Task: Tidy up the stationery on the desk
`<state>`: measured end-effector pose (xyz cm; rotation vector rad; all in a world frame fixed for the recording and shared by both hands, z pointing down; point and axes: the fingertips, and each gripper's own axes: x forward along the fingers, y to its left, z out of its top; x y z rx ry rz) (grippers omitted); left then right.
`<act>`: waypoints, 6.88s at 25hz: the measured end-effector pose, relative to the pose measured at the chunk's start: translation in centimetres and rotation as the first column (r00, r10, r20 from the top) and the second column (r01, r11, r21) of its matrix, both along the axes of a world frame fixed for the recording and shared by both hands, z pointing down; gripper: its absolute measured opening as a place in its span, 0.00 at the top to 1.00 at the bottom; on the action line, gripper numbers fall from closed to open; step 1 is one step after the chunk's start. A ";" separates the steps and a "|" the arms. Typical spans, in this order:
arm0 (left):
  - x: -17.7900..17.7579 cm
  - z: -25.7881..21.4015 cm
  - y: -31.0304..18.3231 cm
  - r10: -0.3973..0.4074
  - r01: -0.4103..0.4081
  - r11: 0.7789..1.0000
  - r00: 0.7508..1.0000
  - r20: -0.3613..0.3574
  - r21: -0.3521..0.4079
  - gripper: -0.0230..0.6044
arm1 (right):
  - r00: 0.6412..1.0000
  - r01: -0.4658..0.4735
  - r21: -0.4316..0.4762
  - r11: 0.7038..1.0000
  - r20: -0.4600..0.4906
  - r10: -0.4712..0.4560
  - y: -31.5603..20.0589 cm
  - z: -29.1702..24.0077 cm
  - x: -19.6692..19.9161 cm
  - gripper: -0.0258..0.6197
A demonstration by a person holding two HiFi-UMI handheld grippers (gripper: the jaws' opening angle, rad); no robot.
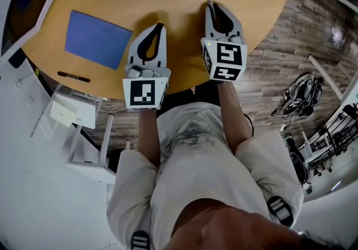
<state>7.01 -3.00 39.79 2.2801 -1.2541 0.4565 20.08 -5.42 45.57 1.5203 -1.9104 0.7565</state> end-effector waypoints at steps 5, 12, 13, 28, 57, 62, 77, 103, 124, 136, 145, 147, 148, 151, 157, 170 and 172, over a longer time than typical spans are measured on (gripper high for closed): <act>1.7 0.2 -0.4 0.044 -0.044 0.999 0.999 0.004 -0.001 0.94 | 0.999 -0.055 0.003 0.999 0.003 0.055 -0.1 0.1 1.8 0.80; 3.2 0.5 -0.5 0.087 -0.087 0.996 0.996 0.005 -0.004 0.94 | 0.998 -0.057 0.009 0.998 -0.012 0.057 0.2 0.2 1.6 0.78; 3.1 0.6 -0.4 0.090 -0.090 0.996 0.996 0.007 -0.003 0.94 | 0.999 -0.048 0.008 0.999 -0.009 0.048 0.3 0.2 1.4 0.74; 0.0 -0.2 0.4 0.019 -0.019 1.000 1.000 0.001 0.016 0.94 | 0.990 0.047 0.114 0.992 -0.135 -0.031 0.0 -2.3 0.1 0.67; -19.9 -1.4 8.6 -0.475 0.475 0.878 0.880 -0.015 0.060 0.94 | 0.777 0.629 0.188 0.754 -0.125 -0.617 4.2 -5.3 -25.3 0.86; -22.6 -1.0 10.5 -0.563 0.563 0.825 0.826 -0.010 0.049 0.94 | 0.714 0.699 0.176 0.693 -0.123 -0.689 5.0 -4.7 -28.7 0.86; -25.5 2.1 12.2 -0.638 0.639 0.769 0.769 0.036 -0.016 0.94 | 0.621 0.784 0.100 0.613 -0.145 -0.770 5.3 -1.5 -32.2 0.86; -31.8 2.8 18.3 -0.803 0.802 0.596 0.596 -0.017 -0.033 0.94 | 0.357 0.931 0.111 0.348 -0.072 -0.931 13.9 -1.2 -44.0 0.81; -34.4 3.7 21.8 -0.821 0.821 0.569 0.570 0.036 -0.038 0.94 | 0.310 0.951 0.027 0.309 -0.019 -0.951 17.4 0.8 -47.7 0.73; -33.5 2.3 20.4 -0.780 0.781 0.624 0.624 0.042 -0.014 0.94 | 0.411 0.912 0.013 0.411 -0.011 -0.912 16.2 0.4 -46.0 0.80; -30.6 1.7 16.2 -0.701 0.701 0.713 0.713 0.032 0.013 0.94 | 0.525 0.850 0.043 0.524 -0.019 -0.851 12.1 -1.2 -41.2 0.80; -29.5 1.5 15.1 -0.676 0.675 0.737 0.737 0.024 0.015 0.94 | 0.556 0.830 0.050 0.555 -0.021 -0.831 10.9 -1.6 -40.0 0.80; -28.9 1.4 14.6 -0.662 0.662 0.749 0.749 0.020 0.016 0.94 | 0.572 0.820 0.054 0.570 -0.022 -0.820 10.4 -1.8 -39.3 0.80; -27.1 1.3 13.1 -0.622 0.622 0.783 0.783 0.020 0.011 0.94 | 0.619 0.785 0.060 0.617 -0.024 -0.785 8.9 -2.1 -37.1 0.80; -23.0 0.9 10.2 -0.530 0.530 0.848 0.848 0.014 0.017 0.94 | 0.716 0.698 0.057 0.714 -0.025 -0.698 6.4 -2.3 -31.6 0.80; -14.4 1.3 5.7 -0.298 0.298 0.955 0.954 0.029 0.013 0.94 | 0.880 0.474 0.046 0.879 -0.019 -0.474 3.4 -1.6 -20.8 0.80; -12.9 1.2 5.1 -0.267 0.266 0.964 0.963 0.027 0.015 0.94 | 0.897 0.442 0.044 0.896 -0.019 -0.441 3.0 -1.5 -19.1 0.80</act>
